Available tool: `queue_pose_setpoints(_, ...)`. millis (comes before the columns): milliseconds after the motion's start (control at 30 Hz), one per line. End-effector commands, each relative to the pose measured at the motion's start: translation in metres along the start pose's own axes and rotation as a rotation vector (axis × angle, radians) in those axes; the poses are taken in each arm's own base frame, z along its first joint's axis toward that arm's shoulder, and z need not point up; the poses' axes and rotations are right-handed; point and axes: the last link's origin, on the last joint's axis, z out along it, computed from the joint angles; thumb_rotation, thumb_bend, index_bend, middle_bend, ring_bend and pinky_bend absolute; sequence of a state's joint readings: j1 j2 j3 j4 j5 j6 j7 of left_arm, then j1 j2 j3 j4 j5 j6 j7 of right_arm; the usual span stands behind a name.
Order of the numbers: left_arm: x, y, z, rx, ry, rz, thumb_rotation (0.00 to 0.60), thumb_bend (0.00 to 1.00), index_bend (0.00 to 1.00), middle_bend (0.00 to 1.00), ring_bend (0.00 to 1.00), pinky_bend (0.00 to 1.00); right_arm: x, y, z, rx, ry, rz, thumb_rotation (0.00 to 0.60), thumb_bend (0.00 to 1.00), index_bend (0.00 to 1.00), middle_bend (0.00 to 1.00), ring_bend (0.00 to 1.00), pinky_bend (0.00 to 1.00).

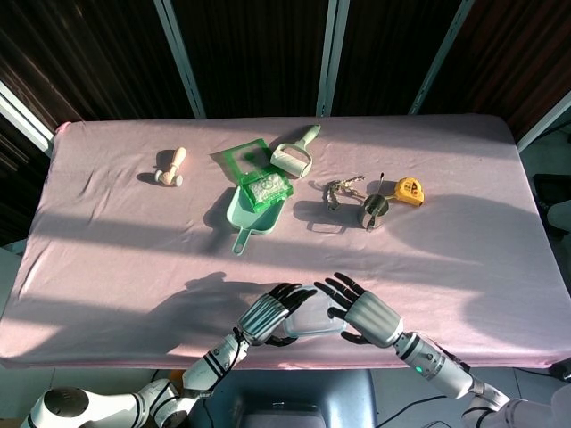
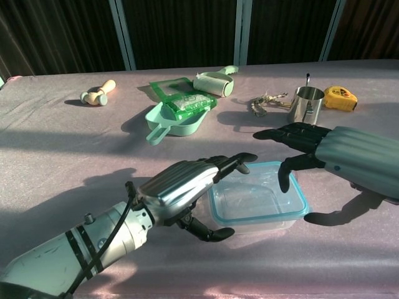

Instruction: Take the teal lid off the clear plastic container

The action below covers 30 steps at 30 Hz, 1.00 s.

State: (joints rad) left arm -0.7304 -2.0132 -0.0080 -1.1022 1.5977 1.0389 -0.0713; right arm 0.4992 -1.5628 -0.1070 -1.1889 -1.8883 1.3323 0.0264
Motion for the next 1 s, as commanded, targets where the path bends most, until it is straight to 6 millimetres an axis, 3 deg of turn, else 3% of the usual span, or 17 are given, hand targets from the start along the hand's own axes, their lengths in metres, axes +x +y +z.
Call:
queue_pose_setpoints(33,0.0,0.0,0.0,0.0,-0.001,0.002,0.6,0.28,0.0,0.48,0.46,0.42,0.001,0.0,0.001,-0.002,0.003,0.001,0.6,0.38,0.58,0.05,0.0,0.0)
queue_pose_setpoints(1000,-0.002,-0.003,-0.004,-0.008,-0.019,0.016,0.6,0.28,0.0,0.48,0.46,0.42,0.004,0.001,0.011,-0.003,0.14,-0.016,0.6,0.38,0.56,0.07,0.0,0.0)
